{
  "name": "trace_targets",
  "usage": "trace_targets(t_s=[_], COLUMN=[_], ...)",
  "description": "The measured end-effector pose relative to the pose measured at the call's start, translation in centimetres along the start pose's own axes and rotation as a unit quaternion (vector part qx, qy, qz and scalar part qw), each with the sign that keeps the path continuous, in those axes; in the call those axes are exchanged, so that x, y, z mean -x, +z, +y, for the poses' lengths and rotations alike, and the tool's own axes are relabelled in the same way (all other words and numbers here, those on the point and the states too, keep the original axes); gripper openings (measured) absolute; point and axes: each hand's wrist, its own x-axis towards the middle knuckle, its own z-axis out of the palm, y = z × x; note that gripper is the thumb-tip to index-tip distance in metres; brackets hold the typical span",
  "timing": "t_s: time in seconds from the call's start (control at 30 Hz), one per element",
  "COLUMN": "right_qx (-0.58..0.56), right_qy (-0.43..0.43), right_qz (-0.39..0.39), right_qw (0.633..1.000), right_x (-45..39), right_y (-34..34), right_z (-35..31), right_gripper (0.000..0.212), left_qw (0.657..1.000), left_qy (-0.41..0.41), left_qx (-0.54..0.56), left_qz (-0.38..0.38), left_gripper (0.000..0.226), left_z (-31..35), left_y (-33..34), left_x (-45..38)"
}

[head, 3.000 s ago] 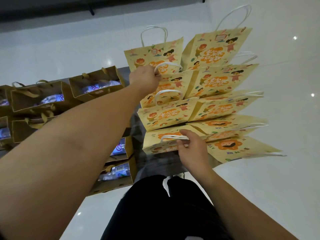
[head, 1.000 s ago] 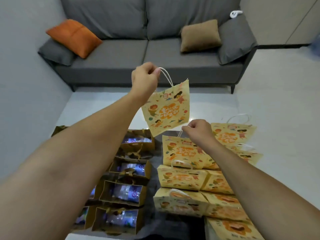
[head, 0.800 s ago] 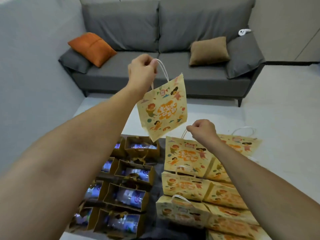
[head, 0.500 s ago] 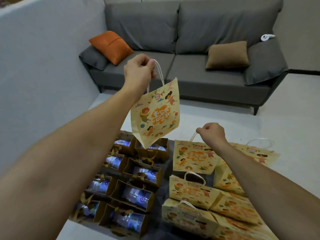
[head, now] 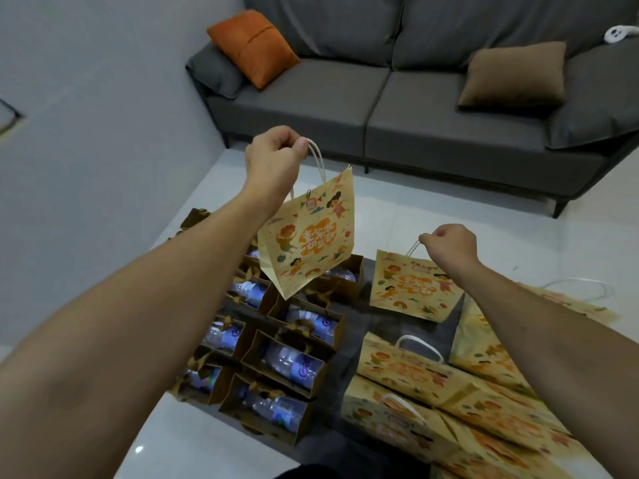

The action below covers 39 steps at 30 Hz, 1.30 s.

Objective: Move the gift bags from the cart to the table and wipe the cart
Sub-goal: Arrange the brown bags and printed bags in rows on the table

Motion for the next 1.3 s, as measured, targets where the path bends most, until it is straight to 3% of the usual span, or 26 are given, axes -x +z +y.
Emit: trace_targets(t_s=[0.1,0.33,0.43,0.53,0.67,0.97,1.1,1.3], right_qx=[0.017,0.005,0.000,0.026,0.023,-0.053,-0.091,-0.208], right_qy=[0.016,0.017,-0.005,-0.055,-0.054,-0.092,-0.107,-0.122], right_qz=[-0.039,-0.026,0.036,0.101,0.011,0.046,0.031,0.032], right_qw=[0.999,0.999,0.999,0.993,0.998,0.993,0.990,0.970], right_x=[-0.6,0.4,1.8,4.1,7.9,12.2,14.9,21.0], right_y=[0.7,1.2,1.5,1.9,2.4,-0.6,-2.0,-2.9], right_z=[0.6,1.4,1.8,3.1,5.2,0.6,-2.0,-4.6], right_gripper=[0.028,0.012,0.033,0.028,0.018,0.068,0.079,0.086], left_qw=[1.000,0.998,0.997,0.996,0.996,0.994,0.990,0.977], left_qy=[-0.016,-0.023,-0.019,-0.004,0.018,0.056,0.092,0.146], left_qx=[0.014,0.041,0.051,0.066,0.067,0.082,0.096,0.128], left_qz=[-0.014,-0.041,-0.048,-0.052,-0.063,-0.049,-0.038,-0.084], left_gripper=[0.023,0.020,0.022,0.024,0.024,0.030,0.033,0.036], left_z=[-0.4,0.5,1.2,2.1,3.1,6.7,8.4,9.5], left_y=[-0.5,0.2,0.5,0.7,0.7,-1.2,-2.6,-6.2], left_x=[0.2,0.9,1.4,2.2,3.7,8.4,10.8,14.7])
